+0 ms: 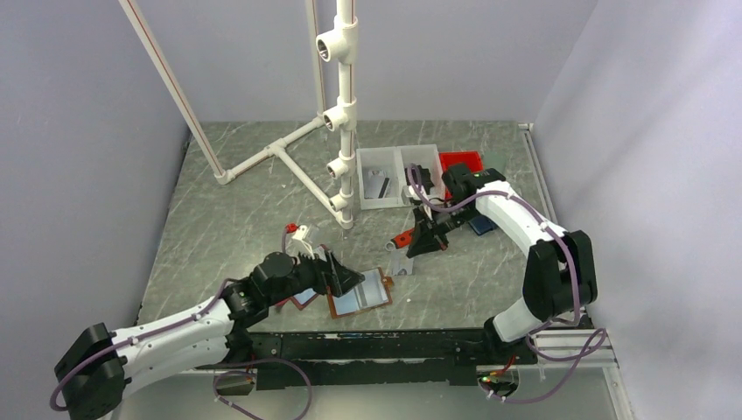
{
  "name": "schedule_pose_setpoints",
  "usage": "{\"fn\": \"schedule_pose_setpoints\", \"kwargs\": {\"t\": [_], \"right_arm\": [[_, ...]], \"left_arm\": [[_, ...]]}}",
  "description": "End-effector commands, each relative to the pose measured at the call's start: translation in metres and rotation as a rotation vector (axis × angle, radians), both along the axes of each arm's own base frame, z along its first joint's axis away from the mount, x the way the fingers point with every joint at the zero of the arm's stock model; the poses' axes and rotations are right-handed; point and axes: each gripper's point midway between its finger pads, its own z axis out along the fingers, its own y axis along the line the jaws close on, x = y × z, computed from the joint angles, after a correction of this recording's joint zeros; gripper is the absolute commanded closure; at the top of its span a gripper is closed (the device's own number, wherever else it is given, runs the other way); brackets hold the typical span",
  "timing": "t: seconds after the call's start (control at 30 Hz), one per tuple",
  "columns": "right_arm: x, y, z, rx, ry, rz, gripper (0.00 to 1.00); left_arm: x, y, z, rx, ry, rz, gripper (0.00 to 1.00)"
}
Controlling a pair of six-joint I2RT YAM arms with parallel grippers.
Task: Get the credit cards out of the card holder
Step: Place the credit card in the storage box.
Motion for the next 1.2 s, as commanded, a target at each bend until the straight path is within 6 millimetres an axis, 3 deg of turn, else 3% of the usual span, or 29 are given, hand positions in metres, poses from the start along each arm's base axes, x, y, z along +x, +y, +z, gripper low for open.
{"fn": "schedule_pose_setpoints", "kwargs": {"t": [0.0, 0.1, 0.3, 0.6, 0.93, 1.17], "right_arm": [[0.009, -0.005, 0.016, 0.04, -0.092, -0.019, 1.0], [0.012, -0.01, 0.018, 0.043, -0.107, -0.041, 1.0], [0.018, -0.018, 0.026, 0.049, -0.146, -0.086, 1.0], [0.028, -0.031, 0.036, 0.055, -0.202, -0.165, 1.0], [0.038, -0.036, 0.034, 0.036, -0.222, -0.209, 1.0], [0.059, -0.041, 0.037, -0.024, -0.251, -0.251, 1.0]], "left_arm": [[0.001, 0.006, -0.002, -0.031, 0.084, 0.066, 0.01], [0.001, 0.017, -0.013, -0.029, 0.162, 0.139, 0.01], [-0.007, 0.017, -0.003, -0.153, 0.171, 0.12, 0.01], [-0.006, 0.019, 0.003, -0.103, 0.169, 0.125, 0.01], [0.002, 0.028, 0.027, -0.056, 0.014, 0.129, 0.01], [-0.002, 0.034, 0.035, -0.069, -0.102, 0.098, 0.0]]}}
